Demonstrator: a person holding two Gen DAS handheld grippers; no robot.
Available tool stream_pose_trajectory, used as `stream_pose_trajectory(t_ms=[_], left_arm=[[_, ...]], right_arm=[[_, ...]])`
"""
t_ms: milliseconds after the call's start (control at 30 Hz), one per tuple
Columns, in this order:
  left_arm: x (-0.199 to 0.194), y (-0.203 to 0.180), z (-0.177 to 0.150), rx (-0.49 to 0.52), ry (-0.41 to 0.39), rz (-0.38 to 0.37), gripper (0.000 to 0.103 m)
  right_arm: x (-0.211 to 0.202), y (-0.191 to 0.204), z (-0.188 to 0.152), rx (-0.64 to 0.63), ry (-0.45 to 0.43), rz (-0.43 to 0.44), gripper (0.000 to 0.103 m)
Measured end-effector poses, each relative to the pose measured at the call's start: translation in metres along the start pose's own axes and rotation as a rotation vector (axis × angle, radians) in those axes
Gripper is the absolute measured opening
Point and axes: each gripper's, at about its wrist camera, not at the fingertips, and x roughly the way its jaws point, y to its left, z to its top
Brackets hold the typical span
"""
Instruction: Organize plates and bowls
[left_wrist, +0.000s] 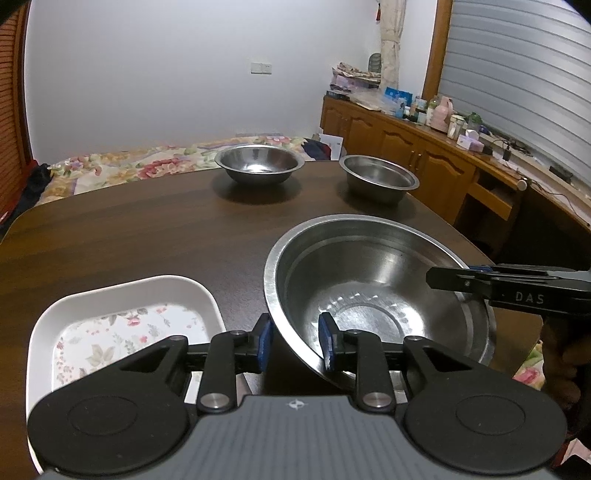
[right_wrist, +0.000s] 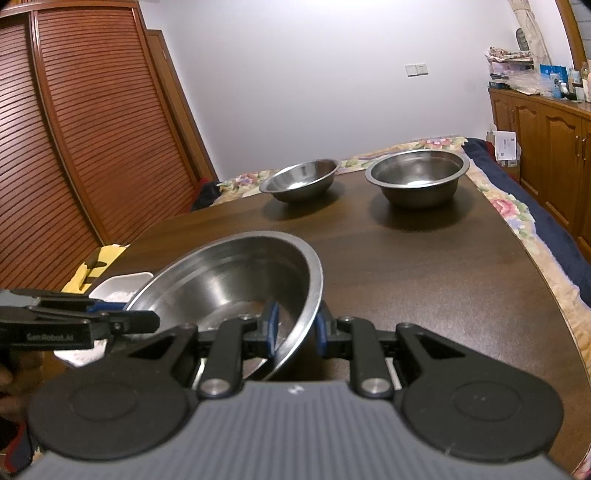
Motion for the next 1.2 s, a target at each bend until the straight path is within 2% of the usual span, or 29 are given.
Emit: stream_pose_trajectory(t_ms=[100,167,300,500,667,767,800,867,900,1200], left_arm=[[-0.001,0.002,0.000,-0.009,-0.007,0.011,0.040],[-0.003,0.004,0.001,-0.015,-0.015,0.011,0.044],[-0.008,0.006,0.004,-0.017,-0.033,0.014,0.054],[-0.014,0.007,0.010,-0.020,-0.063,0.020,0.066],[-0.017,0.009,0.016,-0.026,-0.088,0.031,0.080],[-0.018,0.011,0.020,-0.032,-0.106,0.044,0.089],[-0.019,0.012,0.022,-0.034,-0.114,0.049,0.090],[-0.020,0.012,0.025,-0.038,-0.121,0.056,0.092],[-0.020,0.013,0.027,-0.039,-0.125,0.058,0.092],[-0.016,0.005,0.066,0.015,-0.158,0.050,0.092]], right_arm=[[0.001,0.002,0.001,-0.011,0.006,-0.004,0.023],[0.000,0.003,0.002,-0.012,-0.002,-0.013,0.033],[-0.005,0.002,0.006,-0.015,-0.020,-0.024,0.035],[-0.011,0.000,0.016,-0.016,-0.052,-0.041,0.045],[-0.017,-0.002,0.024,-0.024,-0.080,-0.054,0.061],[-0.021,-0.004,0.030,-0.025,-0.097,-0.062,0.064],[-0.021,-0.005,0.032,-0.026,-0.101,-0.065,0.066],[-0.022,-0.006,0.034,-0.032,-0.109,-0.074,0.079],[-0.022,-0.006,0.036,-0.037,-0.114,-0.078,0.081],[-0.018,-0.018,0.059,-0.094,-0.133,-0.117,0.081]])
